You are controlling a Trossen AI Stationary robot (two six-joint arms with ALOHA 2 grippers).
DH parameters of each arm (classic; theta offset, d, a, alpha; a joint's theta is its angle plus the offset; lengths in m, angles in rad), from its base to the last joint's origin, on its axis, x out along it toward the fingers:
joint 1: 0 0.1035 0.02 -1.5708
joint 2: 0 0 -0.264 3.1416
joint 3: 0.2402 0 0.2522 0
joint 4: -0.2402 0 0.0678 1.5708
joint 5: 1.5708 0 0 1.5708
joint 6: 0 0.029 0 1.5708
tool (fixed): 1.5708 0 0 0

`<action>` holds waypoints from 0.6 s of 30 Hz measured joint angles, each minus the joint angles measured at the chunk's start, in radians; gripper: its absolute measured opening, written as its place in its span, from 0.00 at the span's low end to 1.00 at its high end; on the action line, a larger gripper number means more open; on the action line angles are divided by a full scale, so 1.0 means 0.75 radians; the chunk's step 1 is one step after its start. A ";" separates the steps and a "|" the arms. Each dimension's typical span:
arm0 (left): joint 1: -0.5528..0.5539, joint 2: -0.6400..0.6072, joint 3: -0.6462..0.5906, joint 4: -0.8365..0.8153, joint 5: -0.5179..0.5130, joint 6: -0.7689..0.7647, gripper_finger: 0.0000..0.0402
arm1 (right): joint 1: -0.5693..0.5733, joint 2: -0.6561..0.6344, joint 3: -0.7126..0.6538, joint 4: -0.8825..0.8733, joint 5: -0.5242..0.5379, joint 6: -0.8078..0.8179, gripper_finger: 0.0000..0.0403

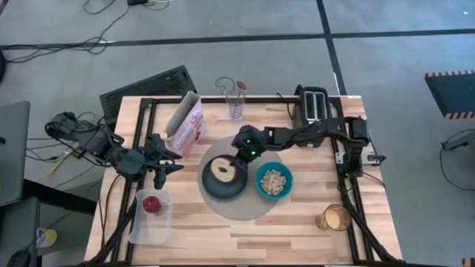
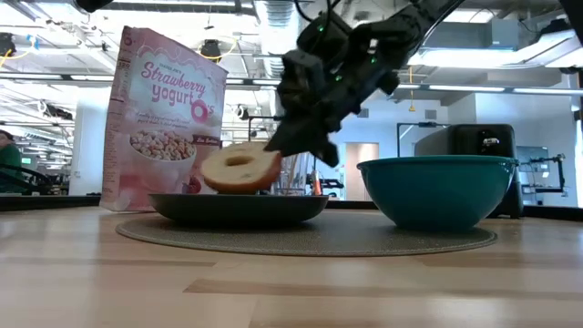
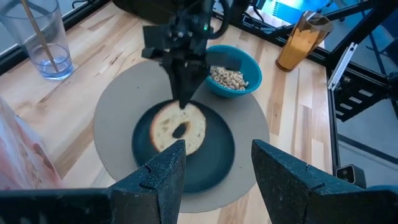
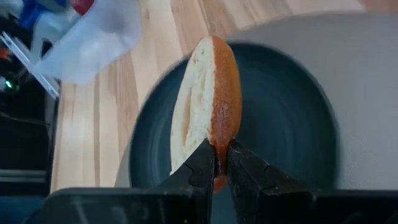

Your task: Arrange a breakfast setting

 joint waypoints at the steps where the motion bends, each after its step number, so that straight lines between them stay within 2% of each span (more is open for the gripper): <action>1: 0.000 0.001 0.000 0.000 0.000 0.005 0.42 | 0.003 0.020 0.001 0.038 0.001 0.011 0.16; 11: 0.000 0.000 0.000 0.005 0.001 0.030 0.42 | 0.017 0.152 0.002 0.080 -0.036 0.094 0.16; 18: 0.000 0.001 0.000 0.006 0.010 0.018 0.42 | 0.018 0.161 0.002 0.077 -0.041 0.136 0.19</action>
